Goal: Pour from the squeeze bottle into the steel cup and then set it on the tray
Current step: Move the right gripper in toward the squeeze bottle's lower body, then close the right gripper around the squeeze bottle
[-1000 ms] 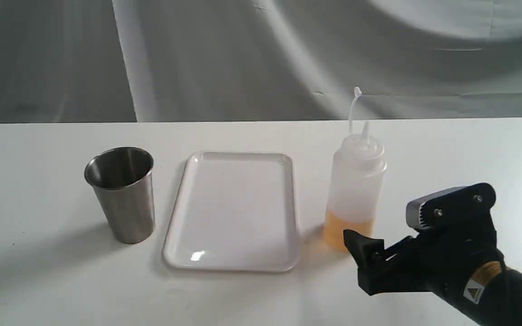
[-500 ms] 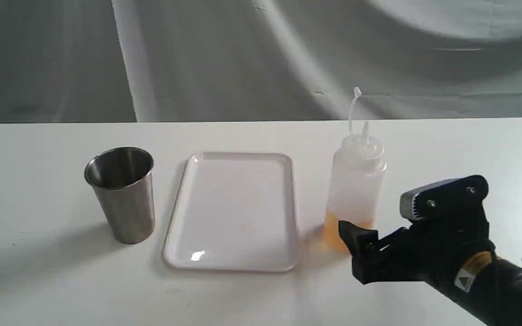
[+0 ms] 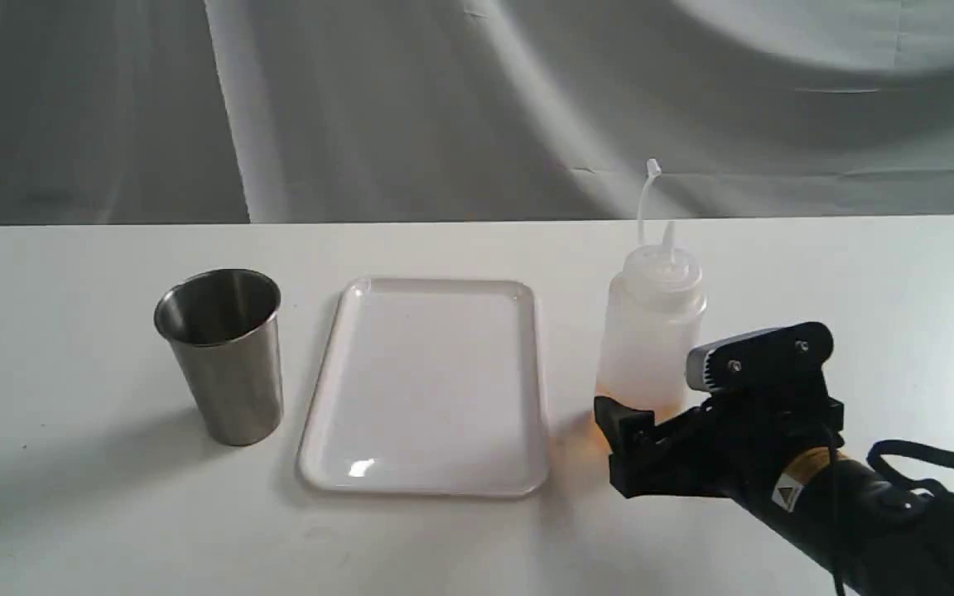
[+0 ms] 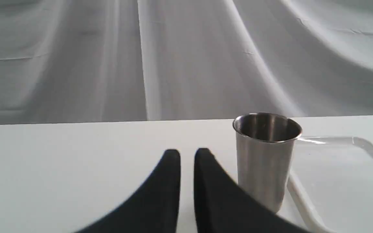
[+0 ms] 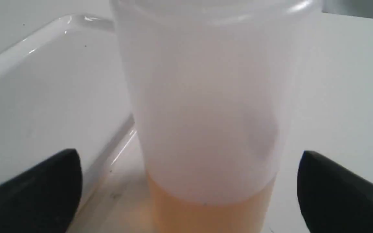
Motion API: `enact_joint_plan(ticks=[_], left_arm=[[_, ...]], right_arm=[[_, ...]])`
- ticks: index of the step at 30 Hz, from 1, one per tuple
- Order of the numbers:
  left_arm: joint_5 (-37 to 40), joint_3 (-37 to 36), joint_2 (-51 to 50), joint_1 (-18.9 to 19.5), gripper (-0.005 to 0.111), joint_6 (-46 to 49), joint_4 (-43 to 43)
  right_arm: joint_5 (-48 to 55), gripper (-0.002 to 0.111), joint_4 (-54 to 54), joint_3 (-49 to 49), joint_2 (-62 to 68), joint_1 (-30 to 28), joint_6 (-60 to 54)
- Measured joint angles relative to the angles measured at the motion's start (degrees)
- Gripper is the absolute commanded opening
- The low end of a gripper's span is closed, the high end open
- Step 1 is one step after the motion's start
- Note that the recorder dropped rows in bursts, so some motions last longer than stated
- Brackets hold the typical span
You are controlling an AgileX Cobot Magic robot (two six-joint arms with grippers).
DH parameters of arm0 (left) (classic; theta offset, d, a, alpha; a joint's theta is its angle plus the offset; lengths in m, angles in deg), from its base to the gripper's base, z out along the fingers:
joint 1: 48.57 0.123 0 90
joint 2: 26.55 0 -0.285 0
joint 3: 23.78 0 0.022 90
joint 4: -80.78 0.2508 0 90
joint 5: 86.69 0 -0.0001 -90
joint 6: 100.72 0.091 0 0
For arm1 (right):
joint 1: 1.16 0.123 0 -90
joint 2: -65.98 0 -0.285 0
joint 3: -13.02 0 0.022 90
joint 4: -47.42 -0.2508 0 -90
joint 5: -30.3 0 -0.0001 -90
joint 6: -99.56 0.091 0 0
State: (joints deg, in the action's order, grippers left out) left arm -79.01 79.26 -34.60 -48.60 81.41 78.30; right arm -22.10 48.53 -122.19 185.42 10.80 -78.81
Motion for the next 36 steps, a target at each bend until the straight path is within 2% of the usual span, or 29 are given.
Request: enact_joint_plan(ticks=[23, 33, 36], left_arm=[[0.0, 0.0, 0.0, 0.0, 0.008, 0.0, 0.0], [0.0, 0.0, 0.0, 0.0, 0.008, 0.0, 0.0], [0.0, 0.0, 0.0, 0.0, 0.008, 0.0, 0.0]], right_arm=[[-0.99, 0.088, -1.66, -5.39, 4.6, 0.0, 0.0], [-1.26, 0.081, -2.54, -5.49, 4.62, 0.0, 0.0], [-1.26, 0.07, -2.77, -5.49, 4.62, 0.0, 0.0]])
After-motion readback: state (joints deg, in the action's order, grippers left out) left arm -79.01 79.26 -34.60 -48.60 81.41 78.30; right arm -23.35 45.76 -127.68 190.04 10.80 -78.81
